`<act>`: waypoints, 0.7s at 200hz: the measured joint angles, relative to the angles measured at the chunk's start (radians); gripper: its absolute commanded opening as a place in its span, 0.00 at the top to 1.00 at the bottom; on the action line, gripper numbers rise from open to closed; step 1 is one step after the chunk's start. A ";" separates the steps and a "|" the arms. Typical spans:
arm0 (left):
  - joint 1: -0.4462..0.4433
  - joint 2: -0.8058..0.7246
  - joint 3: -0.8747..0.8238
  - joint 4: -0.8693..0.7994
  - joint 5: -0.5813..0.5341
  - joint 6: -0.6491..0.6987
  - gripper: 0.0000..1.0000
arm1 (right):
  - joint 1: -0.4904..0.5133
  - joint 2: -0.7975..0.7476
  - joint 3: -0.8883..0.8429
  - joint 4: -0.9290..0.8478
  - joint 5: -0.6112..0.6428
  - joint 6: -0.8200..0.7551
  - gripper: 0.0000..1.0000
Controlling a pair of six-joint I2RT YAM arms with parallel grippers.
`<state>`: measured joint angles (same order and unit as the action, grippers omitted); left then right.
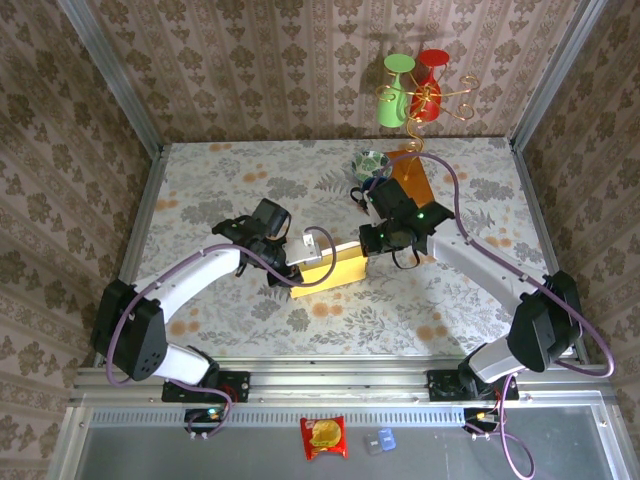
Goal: Fold the paper box
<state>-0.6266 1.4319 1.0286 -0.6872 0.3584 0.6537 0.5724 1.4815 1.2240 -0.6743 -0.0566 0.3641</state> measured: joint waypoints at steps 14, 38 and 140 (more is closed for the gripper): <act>0.000 0.000 0.000 0.000 0.000 -0.003 0.80 | 0.002 -0.021 -0.031 0.028 0.003 0.006 1.00; 0.000 0.001 0.000 0.002 0.000 -0.003 0.79 | 0.007 -0.064 -0.097 0.093 0.013 0.005 1.00; 0.020 -0.029 -0.007 0.096 -0.020 -0.110 0.44 | 0.066 -0.122 -0.187 0.195 0.160 0.014 1.00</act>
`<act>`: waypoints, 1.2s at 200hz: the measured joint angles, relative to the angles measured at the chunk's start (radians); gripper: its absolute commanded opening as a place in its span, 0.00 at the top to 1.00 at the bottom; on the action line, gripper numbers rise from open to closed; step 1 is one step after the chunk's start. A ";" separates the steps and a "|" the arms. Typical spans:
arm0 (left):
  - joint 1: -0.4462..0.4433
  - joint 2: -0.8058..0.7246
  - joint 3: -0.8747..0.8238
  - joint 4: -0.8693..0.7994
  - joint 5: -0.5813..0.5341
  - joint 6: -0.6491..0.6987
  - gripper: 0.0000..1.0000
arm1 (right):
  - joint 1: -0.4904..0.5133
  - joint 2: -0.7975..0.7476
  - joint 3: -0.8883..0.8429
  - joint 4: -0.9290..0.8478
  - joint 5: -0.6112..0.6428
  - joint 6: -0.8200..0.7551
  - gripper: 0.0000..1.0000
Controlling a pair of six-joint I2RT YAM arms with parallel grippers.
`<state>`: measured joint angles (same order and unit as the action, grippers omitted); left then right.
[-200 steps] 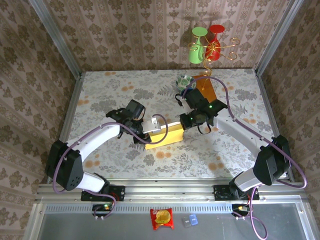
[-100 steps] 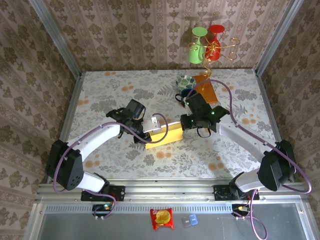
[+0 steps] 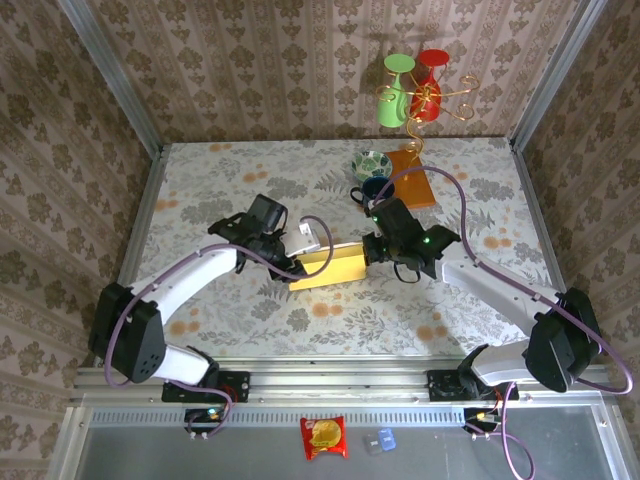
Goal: Fold the paper box
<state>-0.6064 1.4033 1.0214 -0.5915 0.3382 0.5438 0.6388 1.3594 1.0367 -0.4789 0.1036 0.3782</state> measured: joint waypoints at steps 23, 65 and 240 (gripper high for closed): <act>0.000 -0.056 -0.017 0.024 -0.002 -0.048 0.41 | 0.014 0.000 -0.001 -0.002 0.028 0.016 1.00; 0.000 -0.103 -0.048 0.047 -0.001 -0.103 0.41 | 0.038 0.000 -0.006 0.008 0.061 0.049 1.00; 0.019 -0.227 0.045 -0.189 -0.185 -0.500 0.59 | 0.087 0.037 0.042 -0.047 0.151 0.120 1.00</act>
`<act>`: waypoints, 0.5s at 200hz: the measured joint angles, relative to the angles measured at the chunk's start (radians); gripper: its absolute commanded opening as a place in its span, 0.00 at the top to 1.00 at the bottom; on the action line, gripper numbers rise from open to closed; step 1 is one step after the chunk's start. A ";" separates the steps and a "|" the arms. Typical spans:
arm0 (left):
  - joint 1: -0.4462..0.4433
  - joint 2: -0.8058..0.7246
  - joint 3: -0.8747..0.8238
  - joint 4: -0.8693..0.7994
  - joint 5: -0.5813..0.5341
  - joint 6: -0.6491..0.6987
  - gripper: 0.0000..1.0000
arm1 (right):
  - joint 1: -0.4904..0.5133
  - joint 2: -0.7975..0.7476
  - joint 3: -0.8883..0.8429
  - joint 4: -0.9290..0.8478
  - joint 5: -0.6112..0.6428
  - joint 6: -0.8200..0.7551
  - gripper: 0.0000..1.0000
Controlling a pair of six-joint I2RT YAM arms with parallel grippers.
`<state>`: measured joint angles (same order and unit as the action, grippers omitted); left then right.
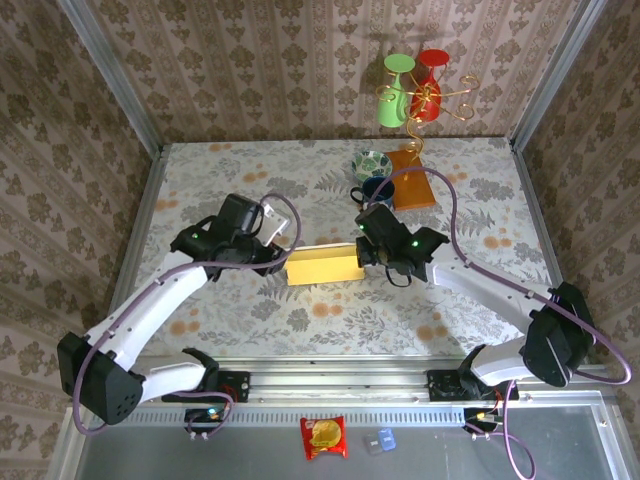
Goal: Fold the paper box
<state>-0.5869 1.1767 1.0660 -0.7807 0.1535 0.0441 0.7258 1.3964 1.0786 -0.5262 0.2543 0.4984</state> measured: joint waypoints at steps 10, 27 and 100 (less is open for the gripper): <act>0.004 0.008 0.005 -0.011 -0.005 0.000 0.59 | 0.000 0.001 0.000 0.000 0.001 0.000 1.00; 0.014 0.044 0.029 -0.024 -0.013 0.001 0.60 | 0.000 0.003 0.001 0.000 0.001 0.000 1.00; 0.053 0.150 0.100 -0.043 0.021 0.028 0.65 | 0.000 0.005 0.002 0.000 0.001 0.000 1.00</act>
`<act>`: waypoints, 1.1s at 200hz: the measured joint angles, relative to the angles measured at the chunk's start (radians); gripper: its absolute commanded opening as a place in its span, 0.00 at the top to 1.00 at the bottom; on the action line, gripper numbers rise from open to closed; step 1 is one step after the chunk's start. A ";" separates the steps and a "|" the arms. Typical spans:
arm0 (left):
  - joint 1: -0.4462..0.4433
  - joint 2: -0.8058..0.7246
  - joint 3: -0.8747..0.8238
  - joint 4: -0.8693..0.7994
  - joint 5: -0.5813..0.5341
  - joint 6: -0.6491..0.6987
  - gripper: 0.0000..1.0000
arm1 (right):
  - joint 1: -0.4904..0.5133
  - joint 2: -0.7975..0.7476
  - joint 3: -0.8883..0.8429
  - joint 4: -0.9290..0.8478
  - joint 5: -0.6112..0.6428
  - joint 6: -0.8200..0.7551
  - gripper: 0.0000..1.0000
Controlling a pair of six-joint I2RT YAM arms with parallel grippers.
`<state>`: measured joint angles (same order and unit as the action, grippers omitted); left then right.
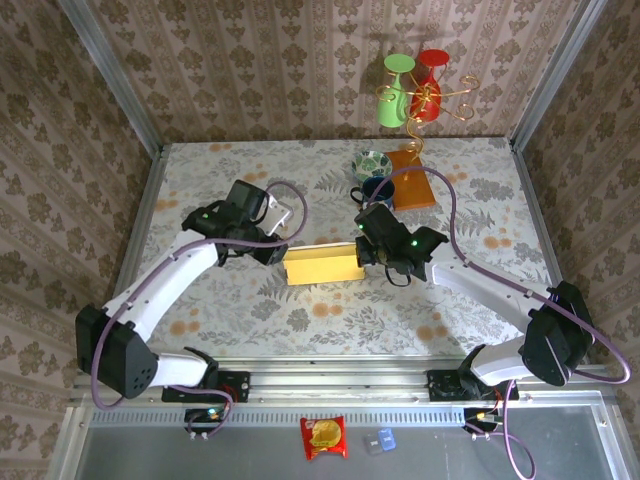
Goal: Fold the paper box
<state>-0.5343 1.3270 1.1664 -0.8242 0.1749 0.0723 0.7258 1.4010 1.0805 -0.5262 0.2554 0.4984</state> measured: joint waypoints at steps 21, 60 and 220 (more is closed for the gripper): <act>0.015 0.004 0.000 -0.013 0.029 0.003 0.64 | 0.000 0.000 0.000 0.000 0.000 0.000 1.00; 0.053 0.009 0.000 -0.018 0.102 0.008 0.61 | 0.000 0.000 0.000 0.000 0.000 0.000 1.00; 0.038 0.081 0.047 -0.027 0.111 0.025 0.89 | 0.000 0.003 0.003 0.000 0.000 0.003 1.00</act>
<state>-0.4961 1.4078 1.2133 -0.8513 0.2863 0.0971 0.7258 1.4040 1.0836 -0.5266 0.2558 0.5018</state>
